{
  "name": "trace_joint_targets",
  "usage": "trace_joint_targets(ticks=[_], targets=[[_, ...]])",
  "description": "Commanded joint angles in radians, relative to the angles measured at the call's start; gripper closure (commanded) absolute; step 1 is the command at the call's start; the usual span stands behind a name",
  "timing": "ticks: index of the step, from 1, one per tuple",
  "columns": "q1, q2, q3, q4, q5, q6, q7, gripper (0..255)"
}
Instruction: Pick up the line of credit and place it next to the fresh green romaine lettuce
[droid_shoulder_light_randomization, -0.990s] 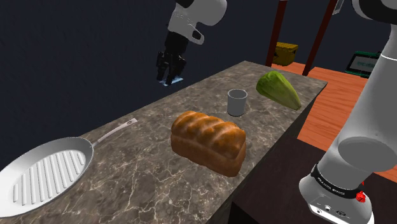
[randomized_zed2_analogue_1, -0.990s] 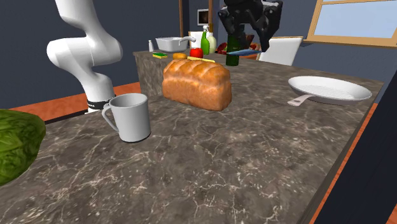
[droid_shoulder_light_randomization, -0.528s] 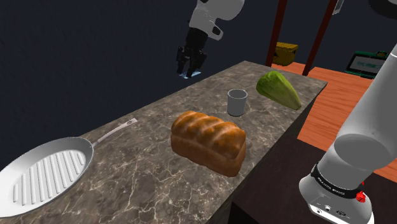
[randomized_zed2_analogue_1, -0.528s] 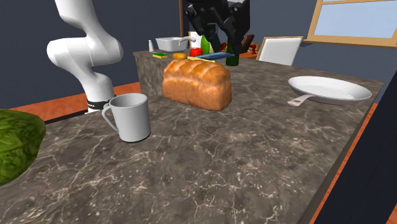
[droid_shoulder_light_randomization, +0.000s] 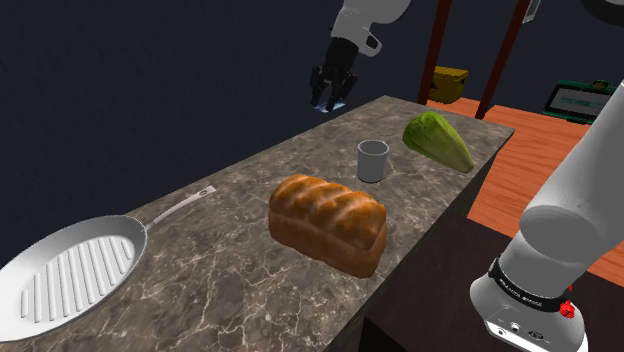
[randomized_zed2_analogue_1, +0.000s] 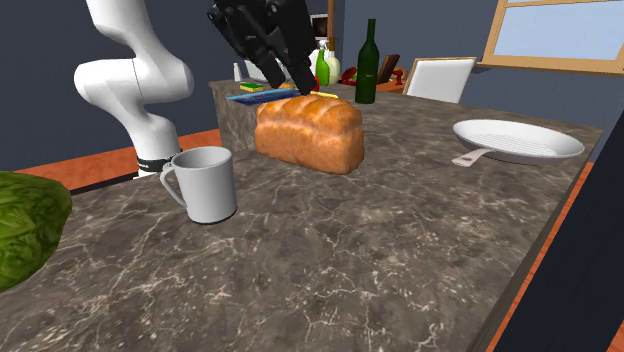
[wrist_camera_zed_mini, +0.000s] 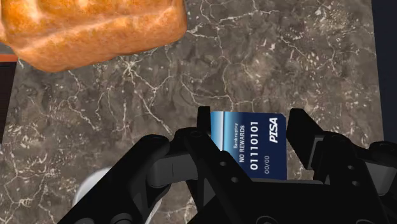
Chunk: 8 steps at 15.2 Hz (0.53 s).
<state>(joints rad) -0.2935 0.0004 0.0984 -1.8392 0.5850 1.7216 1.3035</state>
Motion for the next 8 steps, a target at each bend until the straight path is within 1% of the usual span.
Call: trace_joint_targets(ticks=[1, 8], targets=[[-0.027, 0.001, -0.027, 0.007, -0.009, -0.034, -0.042, 255], [-0.113, 0.043, -0.111, 0.075, -0.043, -0.144, -0.169, 255]])
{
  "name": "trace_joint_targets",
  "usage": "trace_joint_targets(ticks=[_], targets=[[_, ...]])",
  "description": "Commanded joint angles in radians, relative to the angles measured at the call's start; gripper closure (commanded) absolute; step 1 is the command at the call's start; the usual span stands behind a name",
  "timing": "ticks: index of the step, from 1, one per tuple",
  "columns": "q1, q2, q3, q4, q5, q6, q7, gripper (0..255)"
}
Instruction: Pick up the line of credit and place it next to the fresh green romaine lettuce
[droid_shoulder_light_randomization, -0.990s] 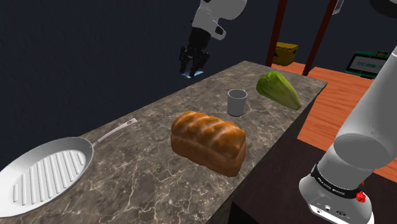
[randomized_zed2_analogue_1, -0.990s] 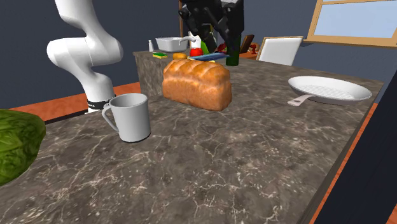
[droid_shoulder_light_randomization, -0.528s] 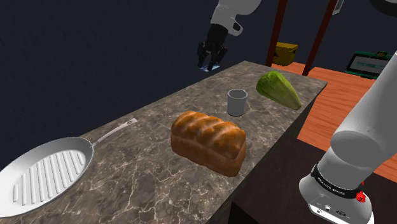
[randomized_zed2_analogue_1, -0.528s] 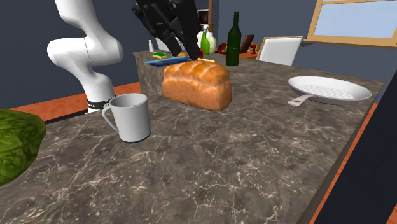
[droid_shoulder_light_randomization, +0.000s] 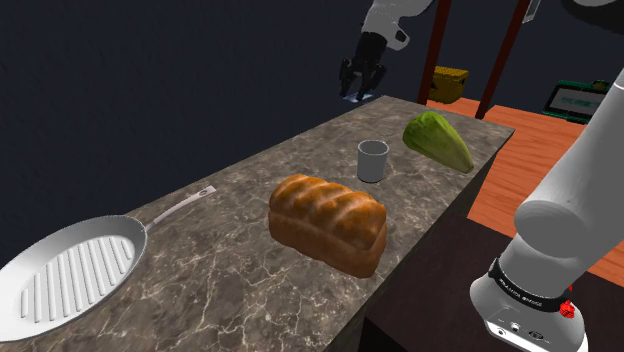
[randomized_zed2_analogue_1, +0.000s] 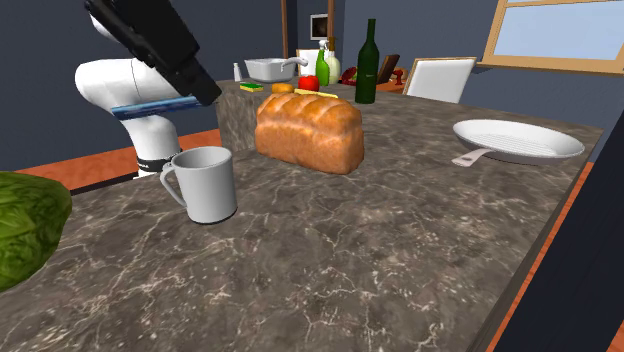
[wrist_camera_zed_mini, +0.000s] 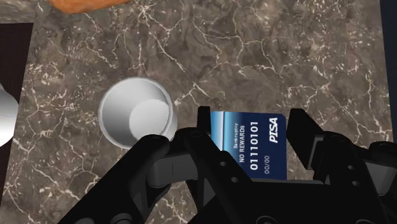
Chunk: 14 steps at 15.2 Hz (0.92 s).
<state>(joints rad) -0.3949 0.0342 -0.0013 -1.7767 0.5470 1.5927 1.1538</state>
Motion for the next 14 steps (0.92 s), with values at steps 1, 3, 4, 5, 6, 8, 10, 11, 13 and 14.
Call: trace_joint_targets(ticks=[1, 3, 4, 5, 6, 8, 10, 11, 13, 14], targets=[[-0.024, 0.019, -0.023, 0.027, -0.010, -0.031, -0.037, 255], [-0.049, 0.043, -0.045, 0.060, -0.019, -0.063, -0.072, 255], [-0.066, 0.059, -0.059, 0.084, -0.025, -0.084, -0.094, 255], [-0.065, 0.060, -0.059, 0.072, -0.025, -0.073, -0.100, 255], [-0.065, 0.060, -0.058, 0.059, -0.025, -0.061, -0.105, 255], [-0.063, 0.062, -0.058, 0.036, -0.025, -0.039, -0.116, 255], [-0.062, 0.065, -0.057, 0.014, -0.024, -0.016, -0.127, 255], [-0.062, 0.066, -0.057, 0.003, -0.024, -0.005, -0.133, 255], [-0.061, 0.070, -0.056, -0.018, -0.023, 0.017, -0.144, 255], [-0.060, 0.072, -0.056, -0.028, -0.022, 0.028, -0.149, 255]])
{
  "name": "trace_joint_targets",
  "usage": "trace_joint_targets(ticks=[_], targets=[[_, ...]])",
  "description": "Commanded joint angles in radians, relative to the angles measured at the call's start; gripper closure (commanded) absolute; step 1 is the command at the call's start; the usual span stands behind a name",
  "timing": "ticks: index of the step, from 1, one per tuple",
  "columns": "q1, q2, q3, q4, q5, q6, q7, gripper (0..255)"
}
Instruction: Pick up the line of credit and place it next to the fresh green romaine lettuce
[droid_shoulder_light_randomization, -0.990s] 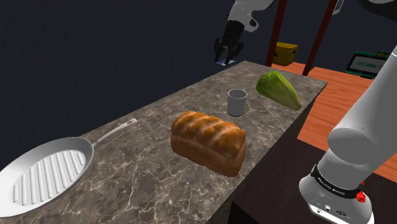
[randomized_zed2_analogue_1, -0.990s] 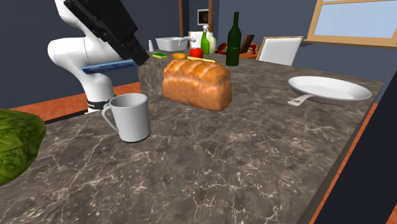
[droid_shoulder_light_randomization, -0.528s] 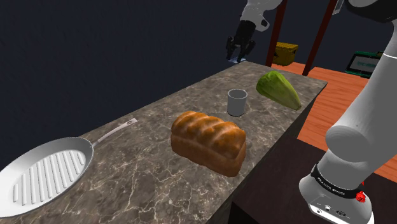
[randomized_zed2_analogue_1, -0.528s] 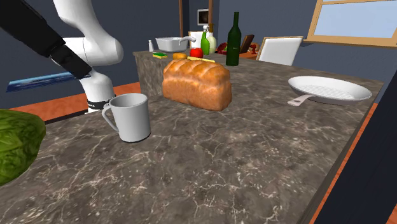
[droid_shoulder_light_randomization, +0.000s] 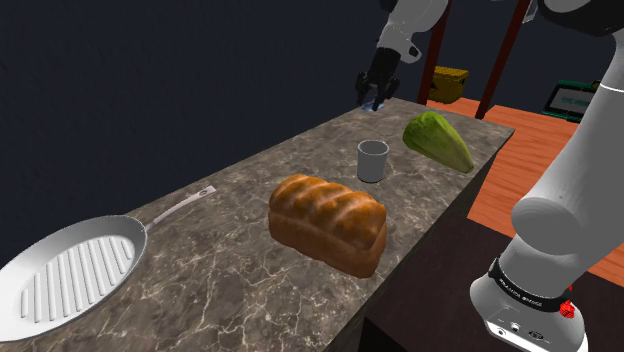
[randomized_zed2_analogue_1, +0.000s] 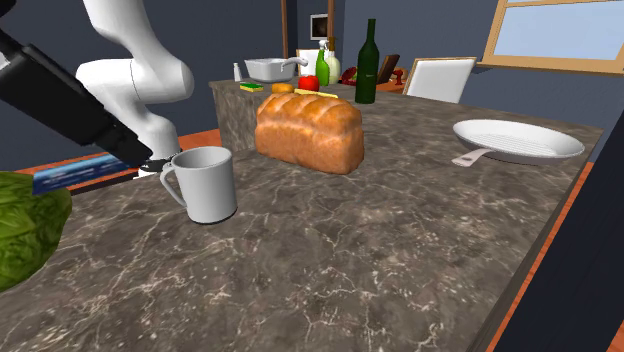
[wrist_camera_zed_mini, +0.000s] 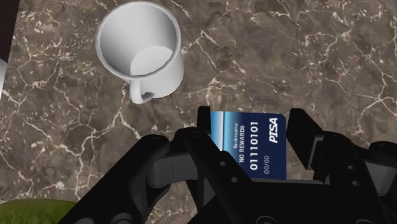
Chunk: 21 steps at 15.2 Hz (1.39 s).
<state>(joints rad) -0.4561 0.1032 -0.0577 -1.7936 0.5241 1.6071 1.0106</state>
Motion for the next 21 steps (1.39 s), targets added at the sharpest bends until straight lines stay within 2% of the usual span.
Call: trace_joint_targets(ticks=[1, 21], targets=[[0.001, 0.006, 0.001, -0.021, 0.002, 0.025, -0.012, 255], [0.010, 0.093, 0.009, -0.171, 0.031, 0.235, -0.123, 255]])
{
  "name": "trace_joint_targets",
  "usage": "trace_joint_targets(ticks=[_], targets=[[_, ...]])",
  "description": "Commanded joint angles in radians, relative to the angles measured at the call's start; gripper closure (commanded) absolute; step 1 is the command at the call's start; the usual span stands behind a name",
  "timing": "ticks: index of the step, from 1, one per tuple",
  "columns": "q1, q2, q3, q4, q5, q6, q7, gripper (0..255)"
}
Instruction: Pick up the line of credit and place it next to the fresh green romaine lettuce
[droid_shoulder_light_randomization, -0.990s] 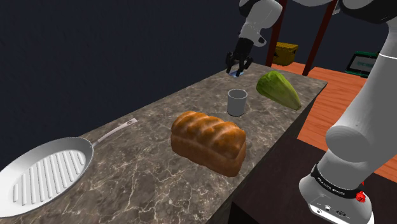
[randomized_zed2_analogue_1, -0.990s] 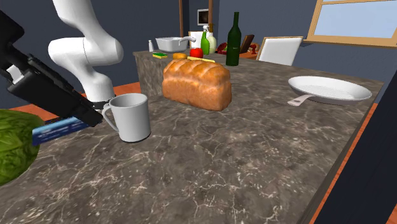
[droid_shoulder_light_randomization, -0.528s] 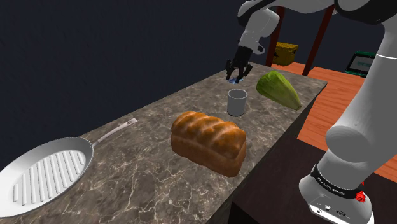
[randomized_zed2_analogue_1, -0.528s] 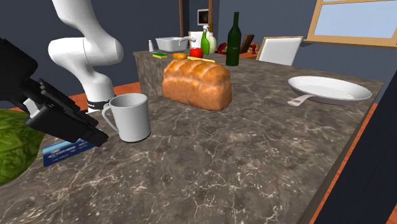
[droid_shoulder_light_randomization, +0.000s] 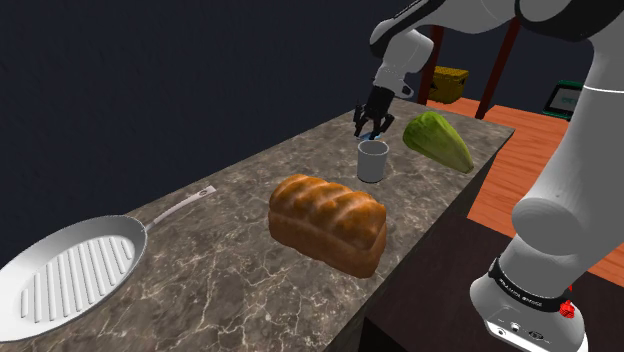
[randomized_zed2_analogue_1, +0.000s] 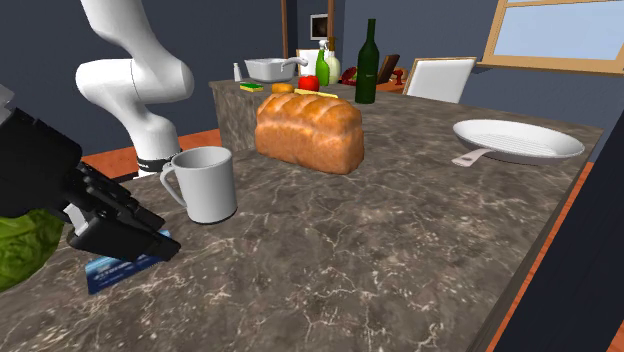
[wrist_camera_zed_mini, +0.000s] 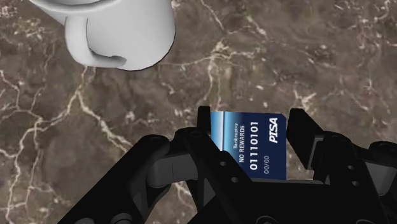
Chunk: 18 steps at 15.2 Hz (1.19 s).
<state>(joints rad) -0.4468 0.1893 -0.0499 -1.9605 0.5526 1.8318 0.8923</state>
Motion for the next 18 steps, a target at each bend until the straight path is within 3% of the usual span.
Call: trace_joint_targets(ticks=[1, 6, 13, 14, 18], targets=[[0.001, 0.013, 0.001, -0.009, 0.005, 0.021, -0.011, 255], [0.003, 0.047, 0.004, -0.032, 0.017, 0.070, -0.040, 255], [0.003, 0.047, 0.004, -0.032, 0.017, 0.070, -0.040, 255], [0.003, 0.047, 0.004, -0.032, 0.017, 0.070, -0.040, 0], [0.003, 0.047, 0.004, -0.032, 0.017, 0.070, -0.040, 0]])
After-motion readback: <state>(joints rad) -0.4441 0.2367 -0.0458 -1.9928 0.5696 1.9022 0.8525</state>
